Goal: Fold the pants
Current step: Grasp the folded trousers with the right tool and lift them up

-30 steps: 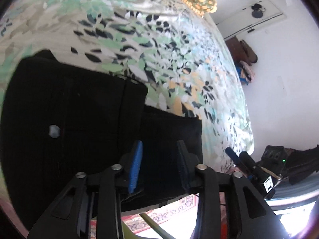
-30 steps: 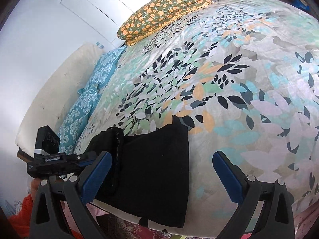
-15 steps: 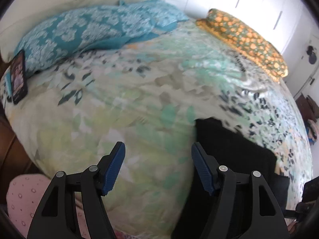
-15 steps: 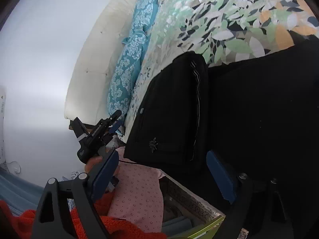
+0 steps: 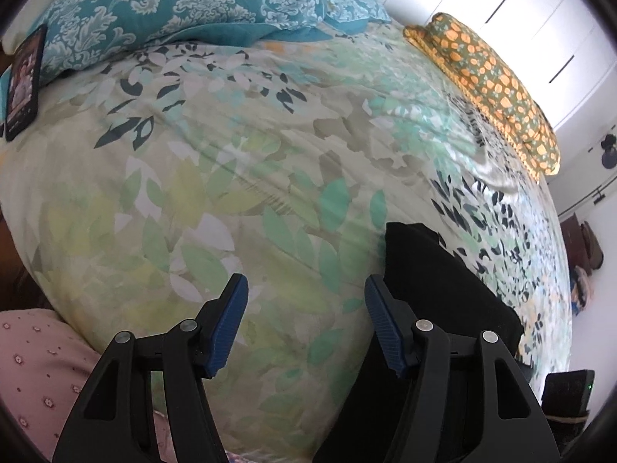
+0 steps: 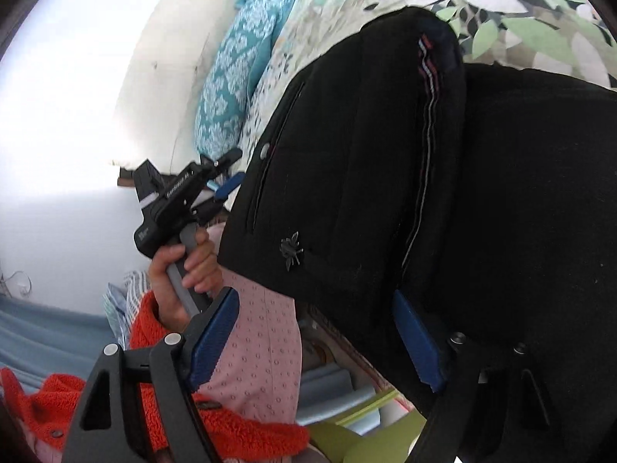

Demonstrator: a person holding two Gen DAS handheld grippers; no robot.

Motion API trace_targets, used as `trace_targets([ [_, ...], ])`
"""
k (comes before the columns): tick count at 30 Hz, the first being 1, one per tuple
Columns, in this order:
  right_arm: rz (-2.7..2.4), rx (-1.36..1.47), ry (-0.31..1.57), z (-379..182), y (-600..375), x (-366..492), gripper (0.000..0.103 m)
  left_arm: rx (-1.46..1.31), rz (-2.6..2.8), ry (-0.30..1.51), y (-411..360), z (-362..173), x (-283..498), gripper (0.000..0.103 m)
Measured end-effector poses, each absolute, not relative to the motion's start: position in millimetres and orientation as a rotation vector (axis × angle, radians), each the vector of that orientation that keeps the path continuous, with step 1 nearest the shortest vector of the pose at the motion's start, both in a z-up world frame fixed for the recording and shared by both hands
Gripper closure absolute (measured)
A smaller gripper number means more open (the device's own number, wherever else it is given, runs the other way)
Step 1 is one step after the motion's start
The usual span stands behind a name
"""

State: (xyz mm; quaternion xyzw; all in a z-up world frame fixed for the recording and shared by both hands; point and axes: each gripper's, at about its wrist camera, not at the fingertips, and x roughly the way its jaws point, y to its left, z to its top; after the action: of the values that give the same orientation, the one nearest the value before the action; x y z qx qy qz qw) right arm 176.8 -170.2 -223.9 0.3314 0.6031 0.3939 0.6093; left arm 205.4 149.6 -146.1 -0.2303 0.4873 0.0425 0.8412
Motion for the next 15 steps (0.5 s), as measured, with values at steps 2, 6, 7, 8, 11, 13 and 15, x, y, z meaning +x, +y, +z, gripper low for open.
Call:
trace_targets([
  [2,0.906,0.809,1.417,-231,-171,178,0.022,-0.498,0.095,1.035,151,-147,205,0.038],
  [6,0.962,1.010,1.356,-241,-173,181,0.022,-0.495,0.100,1.047,149,-150,206,0.038],
  [7,0.943,1.009,1.359,-243,-173,180,0.022,-0.487,0.103,1.051,147,-151,206,0.038],
  [8,0.915,0.984,1.370,-244,-172,179,0.022,-0.480,0.104,1.054,147,-151,205,0.038],
  [11,0.853,0.957,1.361,-245,-173,173,0.042,-0.477,0.101,1.060,146,-151,205,0.038],
  [13,0.785,0.971,1.362,-249,-179,168,0.071,-0.486,0.099,1.066,147,-153,206,0.038],
  [15,0.749,0.956,1.342,-246,-184,163,0.081,-0.494,0.099,1.073,147,-155,206,0.038],
])
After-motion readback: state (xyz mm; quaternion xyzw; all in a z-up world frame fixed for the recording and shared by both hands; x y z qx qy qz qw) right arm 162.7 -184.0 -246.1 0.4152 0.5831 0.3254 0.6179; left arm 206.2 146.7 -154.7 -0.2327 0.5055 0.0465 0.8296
